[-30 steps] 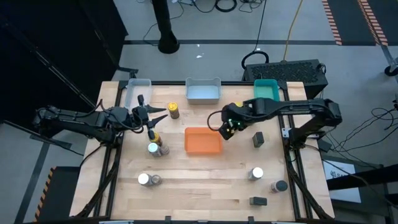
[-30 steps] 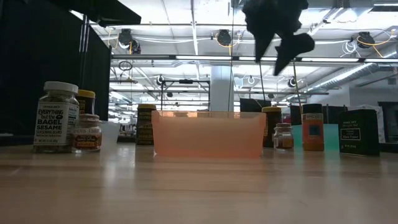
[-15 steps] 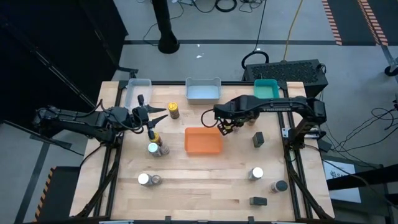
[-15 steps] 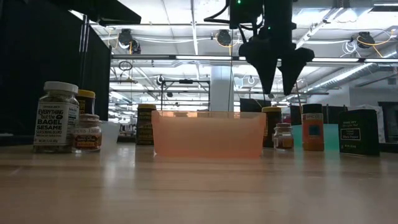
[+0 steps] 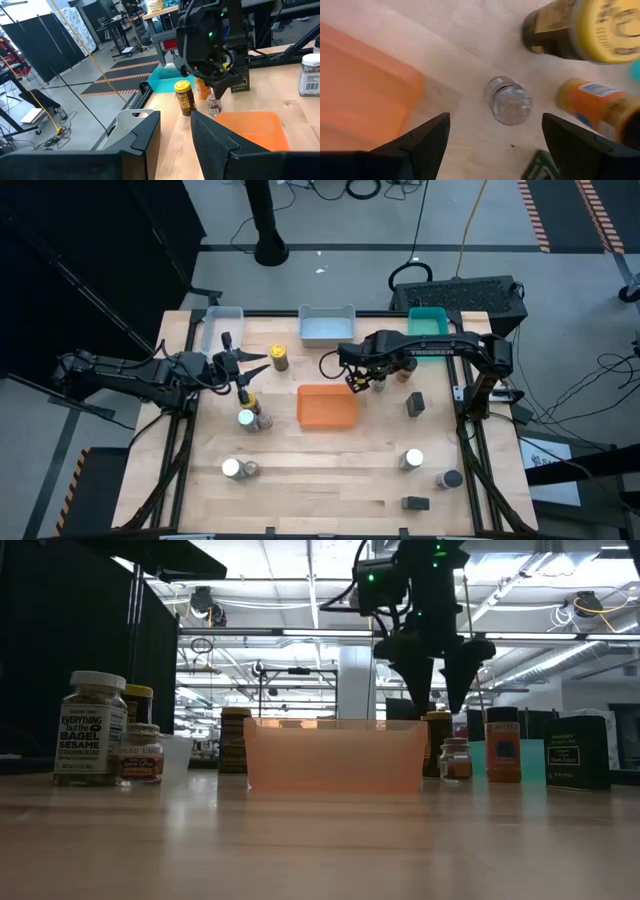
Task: Sort spices by type
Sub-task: Put the top right brown seasoning bottle into the gray bin
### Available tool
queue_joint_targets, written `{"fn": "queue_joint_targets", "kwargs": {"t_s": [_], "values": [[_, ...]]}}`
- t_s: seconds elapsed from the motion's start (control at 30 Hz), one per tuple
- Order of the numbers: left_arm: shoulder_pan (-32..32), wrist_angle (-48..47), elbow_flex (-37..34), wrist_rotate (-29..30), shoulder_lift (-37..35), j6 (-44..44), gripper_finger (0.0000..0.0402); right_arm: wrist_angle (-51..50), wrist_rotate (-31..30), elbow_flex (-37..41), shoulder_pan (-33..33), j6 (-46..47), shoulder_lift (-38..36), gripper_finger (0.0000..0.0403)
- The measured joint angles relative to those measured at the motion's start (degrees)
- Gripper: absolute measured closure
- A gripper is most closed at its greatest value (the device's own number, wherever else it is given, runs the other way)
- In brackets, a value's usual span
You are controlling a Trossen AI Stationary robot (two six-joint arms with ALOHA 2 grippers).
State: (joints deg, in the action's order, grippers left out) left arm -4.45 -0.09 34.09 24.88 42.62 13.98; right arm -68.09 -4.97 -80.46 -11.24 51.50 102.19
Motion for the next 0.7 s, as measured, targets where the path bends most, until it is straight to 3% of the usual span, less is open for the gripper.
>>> {"fn": "queue_joint_targets", "kwargs": {"t_s": [0.7], "values": [[0.00, -2.07, 0.00, 0.00, 0.00, -0.73, 0.0286, 9.49, 3.38, 11.34, -3.43, -4.00, -0.04, 0.0105]]}}
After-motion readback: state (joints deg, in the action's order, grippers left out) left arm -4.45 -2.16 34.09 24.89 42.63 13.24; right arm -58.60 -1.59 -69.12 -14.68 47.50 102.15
